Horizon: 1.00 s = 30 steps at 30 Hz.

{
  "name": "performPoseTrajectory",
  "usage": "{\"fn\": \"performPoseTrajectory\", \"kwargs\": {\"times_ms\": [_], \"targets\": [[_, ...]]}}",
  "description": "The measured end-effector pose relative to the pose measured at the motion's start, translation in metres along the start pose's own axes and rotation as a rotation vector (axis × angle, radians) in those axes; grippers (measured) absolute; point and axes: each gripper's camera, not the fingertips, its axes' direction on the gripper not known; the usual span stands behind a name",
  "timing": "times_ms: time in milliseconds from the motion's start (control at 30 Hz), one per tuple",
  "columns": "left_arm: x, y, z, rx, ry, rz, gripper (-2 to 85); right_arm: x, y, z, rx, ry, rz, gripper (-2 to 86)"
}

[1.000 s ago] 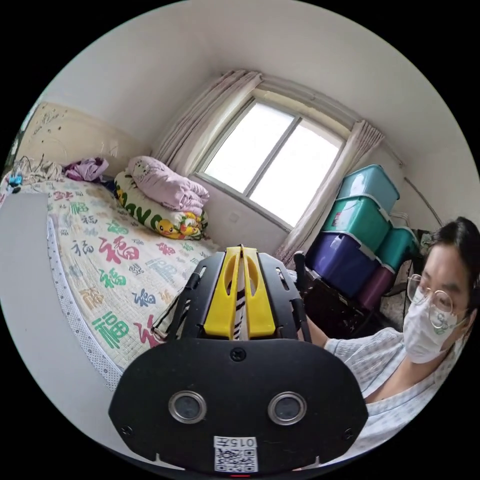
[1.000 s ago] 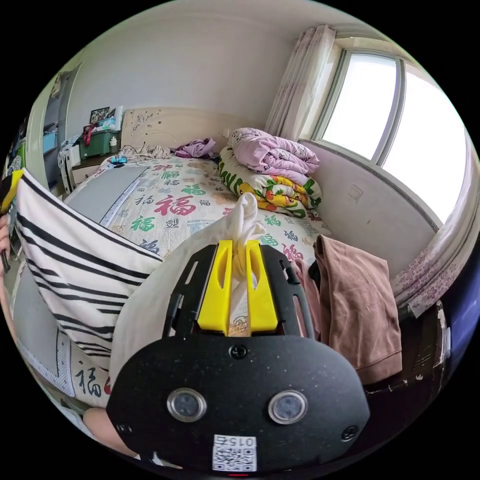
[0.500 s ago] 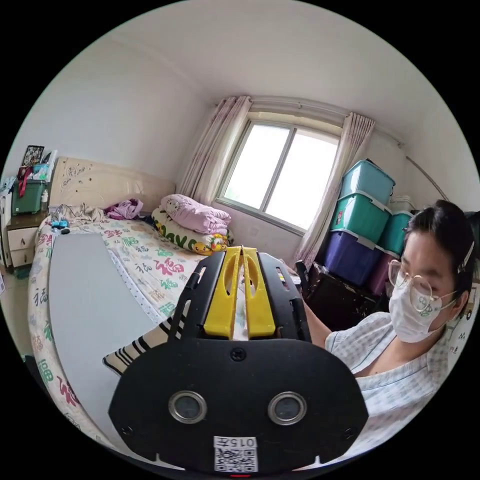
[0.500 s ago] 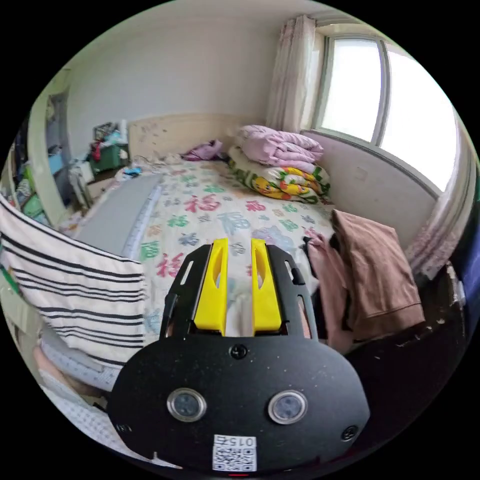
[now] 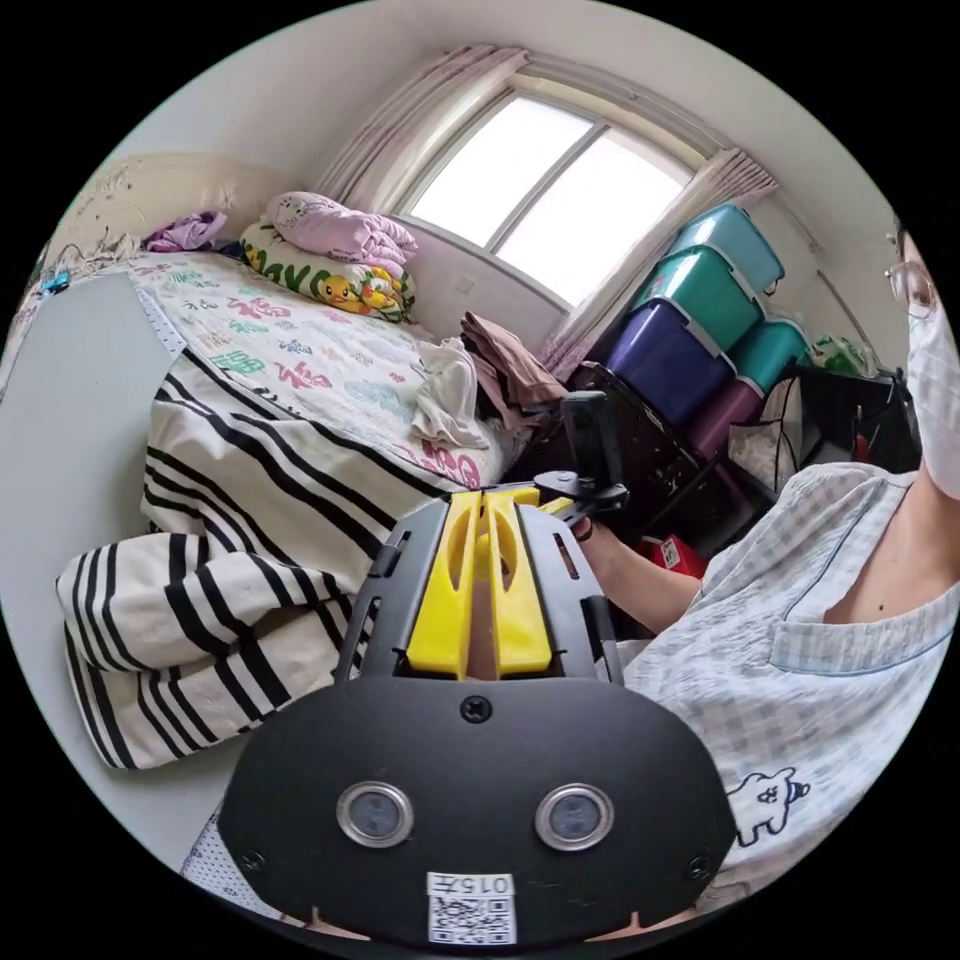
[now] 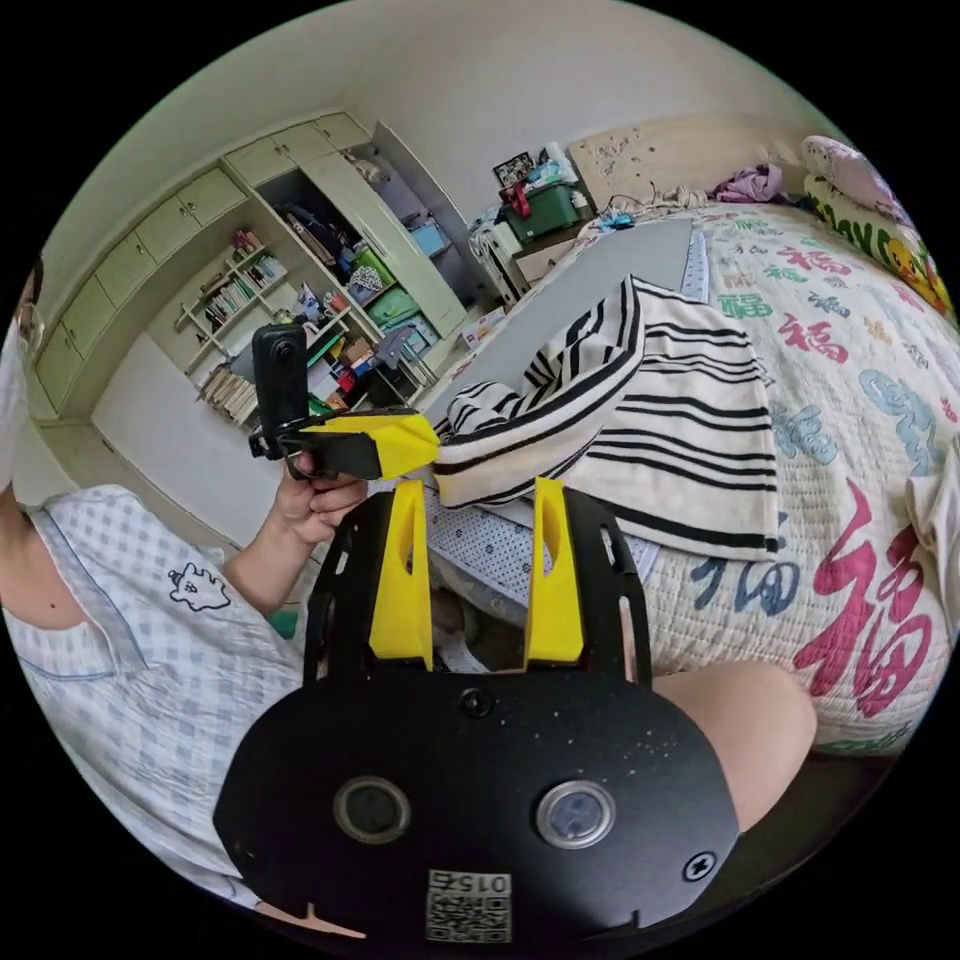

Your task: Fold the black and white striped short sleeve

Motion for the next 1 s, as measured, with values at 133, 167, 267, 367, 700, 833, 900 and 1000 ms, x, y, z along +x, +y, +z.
{"fn": "performPoseTrajectory", "kwargs": {"times_ms": [133,167,267,367,700,833,900,1000], "targets": [[-0.003,-0.003,-0.007,-0.11,-0.053,0.04,6.9,0.023,0.016,-0.006,-0.012,0.027,0.076,14.5],[-0.005,-0.005,-0.014,-0.096,-0.082,0.054,7.0,0.028,0.017,-0.005,-0.004,0.025,0.09,14.3],[-0.021,-0.03,-0.04,-0.044,-0.166,0.039,7.0,0.069,0.028,-0.01,0.11,-0.013,0.271,6.4],[-0.054,-0.079,-0.063,-0.015,-0.33,-0.034,9.6,0.078,0.038,-0.019,0.146,0.018,0.288,2.7],[-0.18,-0.222,0.023,-0.202,-0.276,-0.195,17.1,0.069,0.113,-0.098,0.088,0.249,0.19,0.7],[-0.219,-0.23,0.069,-0.244,-0.184,-0.28,15.7,0.084,0.139,-0.112,0.109,0.329,0.215,0.7],[-0.233,-0.234,0.093,-0.285,-0.189,-0.302,15.6,0.091,0.148,-0.122,0.121,0.367,0.231,0.7],[-0.249,-0.237,0.122,-0.349,-0.232,-0.345,16.0,0.109,0.157,-0.132,0.142,0.417,0.262,0.8]]}}
